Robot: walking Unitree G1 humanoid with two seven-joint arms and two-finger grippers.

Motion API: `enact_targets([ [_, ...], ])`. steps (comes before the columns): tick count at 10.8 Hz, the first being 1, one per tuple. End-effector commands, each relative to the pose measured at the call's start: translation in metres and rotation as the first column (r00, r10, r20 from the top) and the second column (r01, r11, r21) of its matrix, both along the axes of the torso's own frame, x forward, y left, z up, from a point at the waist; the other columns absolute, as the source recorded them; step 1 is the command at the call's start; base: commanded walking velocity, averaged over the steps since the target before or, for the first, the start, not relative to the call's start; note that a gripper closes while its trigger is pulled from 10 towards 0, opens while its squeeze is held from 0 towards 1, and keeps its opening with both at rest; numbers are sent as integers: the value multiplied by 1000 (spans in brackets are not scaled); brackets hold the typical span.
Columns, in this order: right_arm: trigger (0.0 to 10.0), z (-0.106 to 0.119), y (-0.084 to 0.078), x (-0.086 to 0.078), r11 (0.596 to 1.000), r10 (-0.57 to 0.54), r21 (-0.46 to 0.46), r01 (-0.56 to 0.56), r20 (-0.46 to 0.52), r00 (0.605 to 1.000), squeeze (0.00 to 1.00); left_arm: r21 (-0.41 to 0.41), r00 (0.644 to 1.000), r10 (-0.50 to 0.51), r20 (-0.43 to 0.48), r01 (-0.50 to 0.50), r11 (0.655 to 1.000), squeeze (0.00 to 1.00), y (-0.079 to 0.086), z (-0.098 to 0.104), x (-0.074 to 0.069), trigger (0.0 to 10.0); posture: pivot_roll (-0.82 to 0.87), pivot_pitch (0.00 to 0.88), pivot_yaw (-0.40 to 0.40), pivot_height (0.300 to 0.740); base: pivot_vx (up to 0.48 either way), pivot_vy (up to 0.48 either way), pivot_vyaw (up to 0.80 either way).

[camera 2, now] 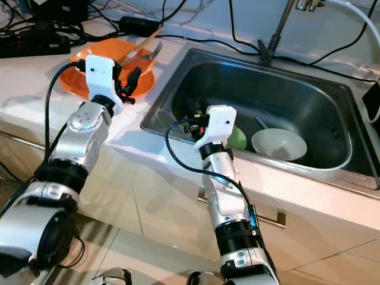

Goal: Kitchen organization

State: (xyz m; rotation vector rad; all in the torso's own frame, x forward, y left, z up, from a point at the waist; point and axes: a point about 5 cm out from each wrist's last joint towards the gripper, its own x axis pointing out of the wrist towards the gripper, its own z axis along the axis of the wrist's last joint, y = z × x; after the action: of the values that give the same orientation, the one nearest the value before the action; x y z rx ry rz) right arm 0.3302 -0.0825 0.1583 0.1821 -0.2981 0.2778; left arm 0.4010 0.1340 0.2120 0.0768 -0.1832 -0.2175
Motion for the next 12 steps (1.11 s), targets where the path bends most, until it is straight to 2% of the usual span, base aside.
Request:
enact_targets([
  [1,10000,2,-1,-2,1000,3,5,-3,4,1000,0,24,1000,3,-7,-3,1000,0,-1,-1,2,10000,87,88,-48,740,0,0,0],
  [3,10000,2,-1,-2,1000,6,5,-6,-3,1000,0,105,998,59,21,-61,993,0,9,2,2,10000,98,89,-51,740,0,0,0],
  [7,10000,1,0,-1,1000,15,0,-15,-16,1000,0,164,990,121,71,-131,978,0,29,9,-5,10000,112,88,-58,740,0,0,0],
  [11,10000,0,2,0,1000,18,-5,-18,-27,999,0,224,979,199,54,-206,953,0,59,1,-22,10000,121,90,-60,740,0,0,0],
  [12,10000,-1,1,0,1000,17,-3,-17,-31,999,0,222,975,206,79,-219,950,0,63,6,-27,10000,128,91,-62,740,0,0,0],
])
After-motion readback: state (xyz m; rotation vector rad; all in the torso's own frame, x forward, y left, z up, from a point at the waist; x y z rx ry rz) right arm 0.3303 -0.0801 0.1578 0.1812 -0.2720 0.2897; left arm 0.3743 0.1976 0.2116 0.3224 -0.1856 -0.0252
